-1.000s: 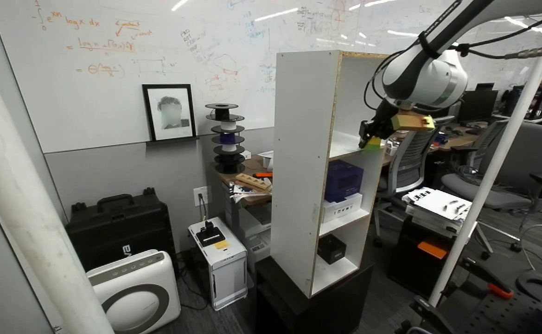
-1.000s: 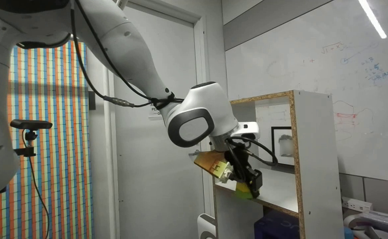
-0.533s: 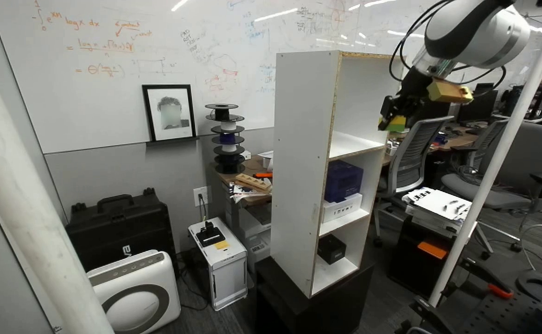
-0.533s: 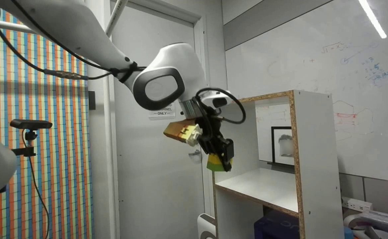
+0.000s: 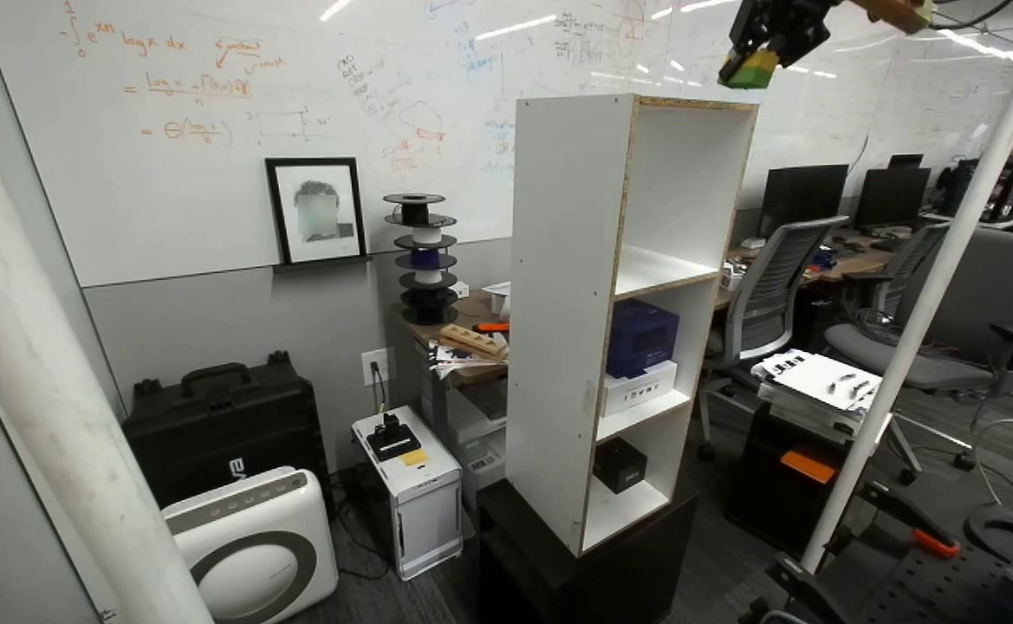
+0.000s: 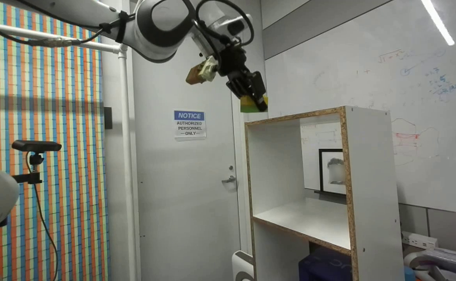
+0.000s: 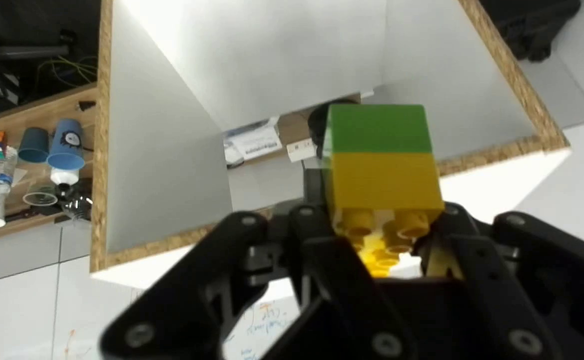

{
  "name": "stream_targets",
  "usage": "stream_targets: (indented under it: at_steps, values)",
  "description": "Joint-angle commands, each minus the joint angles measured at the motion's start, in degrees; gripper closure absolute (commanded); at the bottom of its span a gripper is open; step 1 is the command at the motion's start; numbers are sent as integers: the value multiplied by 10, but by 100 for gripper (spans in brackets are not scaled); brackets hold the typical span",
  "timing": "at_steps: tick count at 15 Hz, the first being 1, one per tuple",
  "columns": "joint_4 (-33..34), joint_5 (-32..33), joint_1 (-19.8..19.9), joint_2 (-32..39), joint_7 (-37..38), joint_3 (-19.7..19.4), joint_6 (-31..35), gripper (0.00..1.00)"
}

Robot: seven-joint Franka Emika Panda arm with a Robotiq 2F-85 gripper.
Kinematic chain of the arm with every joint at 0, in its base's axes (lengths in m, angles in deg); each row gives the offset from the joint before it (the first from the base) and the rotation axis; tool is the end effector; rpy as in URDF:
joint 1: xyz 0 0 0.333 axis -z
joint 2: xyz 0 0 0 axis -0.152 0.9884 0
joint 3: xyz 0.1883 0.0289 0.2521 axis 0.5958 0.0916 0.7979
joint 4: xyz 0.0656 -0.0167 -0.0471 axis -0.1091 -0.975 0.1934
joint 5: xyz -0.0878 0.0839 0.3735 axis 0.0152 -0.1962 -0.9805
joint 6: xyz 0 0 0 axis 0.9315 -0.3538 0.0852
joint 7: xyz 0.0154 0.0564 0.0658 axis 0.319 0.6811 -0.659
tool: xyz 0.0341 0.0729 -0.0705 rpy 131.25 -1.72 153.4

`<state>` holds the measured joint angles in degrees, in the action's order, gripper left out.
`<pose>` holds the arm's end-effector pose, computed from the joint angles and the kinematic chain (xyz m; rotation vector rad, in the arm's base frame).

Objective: Pick up the blocks and put them on top of the cabinet.

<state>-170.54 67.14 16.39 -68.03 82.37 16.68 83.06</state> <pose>0.4304 -0.0771 0.6226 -2.8446 0.3828 -1.0556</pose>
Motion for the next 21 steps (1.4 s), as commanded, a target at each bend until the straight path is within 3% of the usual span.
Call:
stream_targets:
  at_steps: [1,6,7,8,13,18,21]
  values:
    - [114,25,13,98,107,31,28,80]
    - [231,100,20,238,224,52,11,81]
    - [253,114,15,258,243,49,-3,38]
    - [272,122,7,274,252,44,-16,38]
    - [299,135,-21,262,243,33,-86,2]
    - [228,100,-45,168,172,35,-176,0]
    - [170,129,-43,103,177,40,-313,1]
